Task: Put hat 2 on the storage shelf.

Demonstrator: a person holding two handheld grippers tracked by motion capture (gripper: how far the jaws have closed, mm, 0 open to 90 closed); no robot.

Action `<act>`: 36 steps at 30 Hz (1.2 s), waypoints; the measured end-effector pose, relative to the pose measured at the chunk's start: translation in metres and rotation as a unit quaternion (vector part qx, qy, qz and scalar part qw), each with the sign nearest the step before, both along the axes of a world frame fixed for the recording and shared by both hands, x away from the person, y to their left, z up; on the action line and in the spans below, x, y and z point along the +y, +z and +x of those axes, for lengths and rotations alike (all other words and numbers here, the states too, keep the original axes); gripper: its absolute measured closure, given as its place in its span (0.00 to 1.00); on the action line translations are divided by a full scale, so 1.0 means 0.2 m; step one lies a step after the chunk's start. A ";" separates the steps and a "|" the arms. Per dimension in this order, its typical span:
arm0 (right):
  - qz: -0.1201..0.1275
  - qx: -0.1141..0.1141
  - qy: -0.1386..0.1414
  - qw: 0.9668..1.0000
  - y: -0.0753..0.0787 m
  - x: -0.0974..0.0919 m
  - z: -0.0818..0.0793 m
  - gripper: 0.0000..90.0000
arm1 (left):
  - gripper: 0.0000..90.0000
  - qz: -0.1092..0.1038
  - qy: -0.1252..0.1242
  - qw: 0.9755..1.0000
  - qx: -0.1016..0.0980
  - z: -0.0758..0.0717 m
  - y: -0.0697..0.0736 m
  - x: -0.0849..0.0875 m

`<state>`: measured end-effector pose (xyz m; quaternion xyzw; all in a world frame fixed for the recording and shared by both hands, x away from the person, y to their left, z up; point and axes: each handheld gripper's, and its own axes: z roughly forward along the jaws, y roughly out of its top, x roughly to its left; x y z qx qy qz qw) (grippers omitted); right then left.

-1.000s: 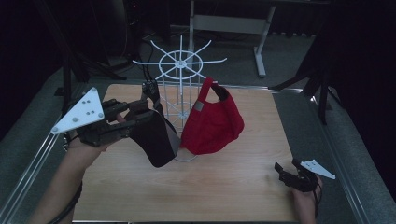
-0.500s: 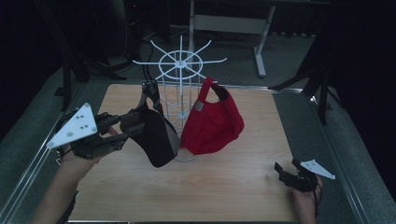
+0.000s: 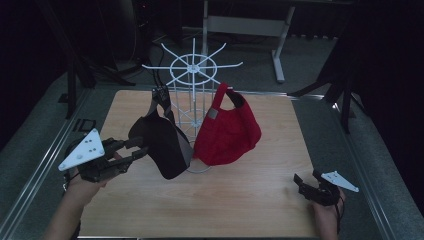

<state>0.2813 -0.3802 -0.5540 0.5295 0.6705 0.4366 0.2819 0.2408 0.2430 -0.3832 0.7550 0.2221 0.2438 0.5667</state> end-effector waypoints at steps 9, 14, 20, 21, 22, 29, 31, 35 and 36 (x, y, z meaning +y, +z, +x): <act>0.000 -0.001 0.001 1.000 0.00 0.00 0.00 0.19 | 0.71 -0.004 -0.001 1.000 0.022 -0.01 -0.15 0.03; -0.001 -0.002 0.001 1.000 0.00 0.00 0.00 0.19 | 0.71 -0.006 0.001 1.000 0.029 -0.03 -0.24 0.05; -0.001 -0.001 0.001 1.000 0.00 0.00 0.00 0.19 | 0.71 -0.014 0.002 0.999 0.051 -0.04 -0.37 0.08; -0.001 -0.001 0.000 1.000 0.00 0.00 0.00 0.19 | 0.71 -0.018 0.002 0.998 0.054 -0.05 -0.38 0.08; -0.002 -0.002 0.001 1.000 0.00 0.00 0.00 0.19 | 0.71 -0.023 0.003 0.998 0.056 -0.05 -0.40 0.09; -0.004 -0.003 -0.001 1.000 0.00 0.00 0.00 0.19 | 0.71 -0.032 0.015 0.996 0.078 -0.07 -0.55 0.13; -0.005 -0.003 0.000 1.000 0.00 0.00 0.00 0.19 | 0.71 -0.028 0.015 0.996 0.084 -0.07 -0.60 0.13; -0.006 -0.002 0.000 1.000 0.00 0.01 0.00 0.19 | 0.71 -0.015 0.027 0.995 0.100 -0.08 -0.67 0.15; -0.007 -0.003 0.000 1.000 0.00 0.01 0.00 0.19 | 0.71 -0.016 0.030 0.994 0.103 -0.08 -0.69 0.15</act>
